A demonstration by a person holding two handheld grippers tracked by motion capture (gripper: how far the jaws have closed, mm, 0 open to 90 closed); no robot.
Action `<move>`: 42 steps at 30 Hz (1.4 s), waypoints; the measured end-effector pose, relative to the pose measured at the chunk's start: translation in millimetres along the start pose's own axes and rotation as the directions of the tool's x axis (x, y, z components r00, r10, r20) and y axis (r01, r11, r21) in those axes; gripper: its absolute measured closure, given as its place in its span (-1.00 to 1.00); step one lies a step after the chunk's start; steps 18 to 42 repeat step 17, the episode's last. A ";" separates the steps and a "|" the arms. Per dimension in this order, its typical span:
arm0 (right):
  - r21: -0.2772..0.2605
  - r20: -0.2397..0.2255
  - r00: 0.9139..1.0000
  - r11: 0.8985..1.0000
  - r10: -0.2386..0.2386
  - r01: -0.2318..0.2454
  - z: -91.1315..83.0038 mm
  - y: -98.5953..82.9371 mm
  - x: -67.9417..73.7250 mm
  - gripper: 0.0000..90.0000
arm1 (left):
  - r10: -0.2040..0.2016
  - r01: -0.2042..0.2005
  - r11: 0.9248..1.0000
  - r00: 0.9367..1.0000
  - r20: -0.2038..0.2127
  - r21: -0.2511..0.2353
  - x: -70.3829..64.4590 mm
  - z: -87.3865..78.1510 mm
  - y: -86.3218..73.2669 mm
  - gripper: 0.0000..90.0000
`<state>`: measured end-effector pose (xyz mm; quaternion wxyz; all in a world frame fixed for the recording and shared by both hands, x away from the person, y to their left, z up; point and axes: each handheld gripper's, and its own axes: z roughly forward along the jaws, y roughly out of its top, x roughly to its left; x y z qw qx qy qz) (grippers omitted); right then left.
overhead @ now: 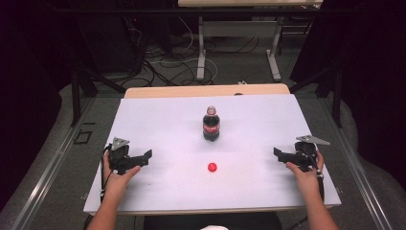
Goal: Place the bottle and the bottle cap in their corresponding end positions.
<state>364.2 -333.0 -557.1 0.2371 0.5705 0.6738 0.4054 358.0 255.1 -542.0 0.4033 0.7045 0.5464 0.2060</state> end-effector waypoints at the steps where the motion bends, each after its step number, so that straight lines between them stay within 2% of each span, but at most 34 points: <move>1: 0.002 0.003 1.000 1.000 0.005 -0.005 0.3 -0.6 -0.1 -0.92 | -0.004 0.004 1.000 1.000 -0.002 0.002 1.5 0.0 -0.3 -0.98; 4: 0.008 0.011 1.000 1.000 -0.001 0.000 1.7 -2.2 -1.6 -0.92 | -0.017 0.017 1.000 1.000 -0.006 0.012 4.4 0.5 -1.4 -0.97; 10: 0.012 0.010 1.000 1.000 0.003 -0.003 2.7 -2.9 -1.0 -0.92 | -0.031 0.031 1.000 0.999 -0.014 0.000 7.2 2.1 -2.4 -0.97; 11: 0.011 0.009 1.000 1.000 -0.003 0.003 2.8 -2.8 -0.9 -0.92 | -0.031 0.031 1.000 0.999 -0.013 0.005 7.3 1.6 -2.2 -0.97; 12: 0.015 0.006 1.000 1.000 0.011 -0.011 2.6 -2.8 0.7 -0.92 | -0.031 0.031 1.000 0.999 -0.013 0.000 7.3 1.6 -2.4 -0.97; 17: 0.015 0.003 1.000 1.000 -0.009 0.009 2.5 -2.3 2.1 -0.92 | -0.029 0.029 1.000 1.000 -0.011 0.009 7.2 1.7 -1.9 -0.97; 42: 0.015 0.003 1.000 1.000 -0.009 0.009 2.5 -2.3 2.1 -0.92 | -0.029 0.029 1.000 1.000 -0.011 0.009 7.2 1.7 -1.9 -0.97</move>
